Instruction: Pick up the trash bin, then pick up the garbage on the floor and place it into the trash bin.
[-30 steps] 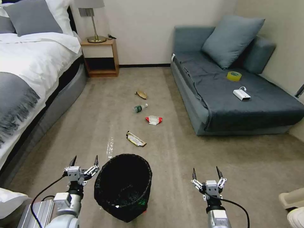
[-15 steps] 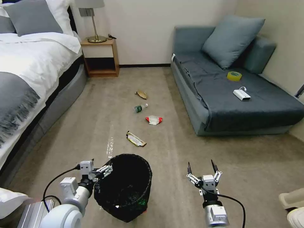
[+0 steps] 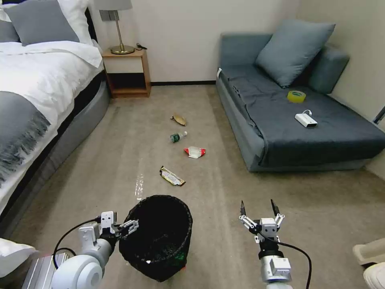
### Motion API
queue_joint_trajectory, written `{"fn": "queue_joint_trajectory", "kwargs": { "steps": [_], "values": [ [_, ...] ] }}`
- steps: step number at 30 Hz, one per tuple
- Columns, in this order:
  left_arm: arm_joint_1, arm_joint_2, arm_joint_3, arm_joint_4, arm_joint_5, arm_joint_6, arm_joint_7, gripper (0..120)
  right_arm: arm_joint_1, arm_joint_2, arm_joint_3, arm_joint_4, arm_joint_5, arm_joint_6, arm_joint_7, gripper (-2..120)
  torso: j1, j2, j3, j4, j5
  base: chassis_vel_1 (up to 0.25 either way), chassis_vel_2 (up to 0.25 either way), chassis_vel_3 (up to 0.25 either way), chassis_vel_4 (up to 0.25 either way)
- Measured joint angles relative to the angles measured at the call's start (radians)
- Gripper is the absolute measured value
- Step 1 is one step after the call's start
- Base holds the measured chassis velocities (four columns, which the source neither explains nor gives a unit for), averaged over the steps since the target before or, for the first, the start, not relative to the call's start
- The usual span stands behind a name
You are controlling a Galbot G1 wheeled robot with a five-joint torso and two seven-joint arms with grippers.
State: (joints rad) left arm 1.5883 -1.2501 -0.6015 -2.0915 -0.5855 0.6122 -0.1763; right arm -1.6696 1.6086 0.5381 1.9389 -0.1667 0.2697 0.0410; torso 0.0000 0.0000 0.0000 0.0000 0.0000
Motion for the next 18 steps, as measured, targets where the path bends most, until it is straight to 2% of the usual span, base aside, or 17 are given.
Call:
{"fn": "queue_joint_trajectory", "kwargs": {
  "steps": [1,4,6,8,9,11,13,14,16,18],
  "values": [
    [0.0,0.0,0.0,0.0,0.0,0.0,0.0,88,0.0,0.0,0.0,0.0,0.0,0.0,0.0,100,0.0,0.0,0.0,0.0,0.0,0.0,0.0,0.0,0.0],
    [0.0,-0.001,0.006,0.01,-0.006,0.0,0.01,74,0.014,0.0,-0.003,-0.008,0.02,-0.002,0.0,100,0.0,0.0,0.0,0.0,0.0,0.0,0.0,0.0,0.0],
    [-0.001,-0.001,0.008,0.013,-0.007,0.0,0.014,71,0.018,0.0,-0.004,-0.011,0.024,-0.002,0.0,100,0.0,0.0,0.0,0.0,0.0,0.0,0.0,0.0,0.0],
    [-0.002,-0.001,0.011,0.019,-0.01,-0.001,0.025,61,0.022,0.0,-0.005,-0.015,0.031,-0.003,0.0,100,0.0,0.0,0.0,0.0,0.0,0.0,0.0,0.0,0.0],
    [-0.002,-0.001,0.011,0.019,-0.01,-0.001,0.025,61,0.022,0.0,-0.005,-0.015,0.031,-0.003,0.0,100,0.0,0.0,0.0,0.0,0.0,0.0,0.0,0.0,0.0],
    [-0.002,-0.001,0.011,0.024,-0.015,-0.001,0.036,48,0.024,0.0,-0.004,-0.016,0.034,-0.003,0.001,100,0.0,0.0,0.0,0.0,0.0,0.0,0.0,0.0,0.0],
    [-0.003,-0.001,0.011,0.025,-0.016,-0.001,0.039,46,0.024,0.0,-0.004,-0.016,0.034,-0.003,0.001,100,0.0,0.0,0.0,0.0,0.0,0.0,0.0,0.0,0.0],
    [-0.003,-0.001,0.012,0.028,-0.016,-0.003,0.045,38,0.024,0.0,-0.003,-0.016,0.035,-0.003,0.002,100,0.0,0.0,0.0,0.0,0.0,0.0,0.0,0.0,0.0],
    [-0.004,0.0,0.012,0.029,-0.018,-0.005,0.049,34,0.024,0.0,-0.003,-0.016,0.035,-0.003,0.002,100,0.0,0.0,0.0,0.0,0.0,0.0,0.0,0.0,0.0],
    [-0.003,-0.001,0.01,0.032,-0.018,-0.011,0.058,22,0.024,0.0,-0.002,-0.016,0.036,-0.003,0.002,100,0.0,0.0,0.0,0.0,0.0,0.0,0.0,0.0,0.0]
  ]
}}
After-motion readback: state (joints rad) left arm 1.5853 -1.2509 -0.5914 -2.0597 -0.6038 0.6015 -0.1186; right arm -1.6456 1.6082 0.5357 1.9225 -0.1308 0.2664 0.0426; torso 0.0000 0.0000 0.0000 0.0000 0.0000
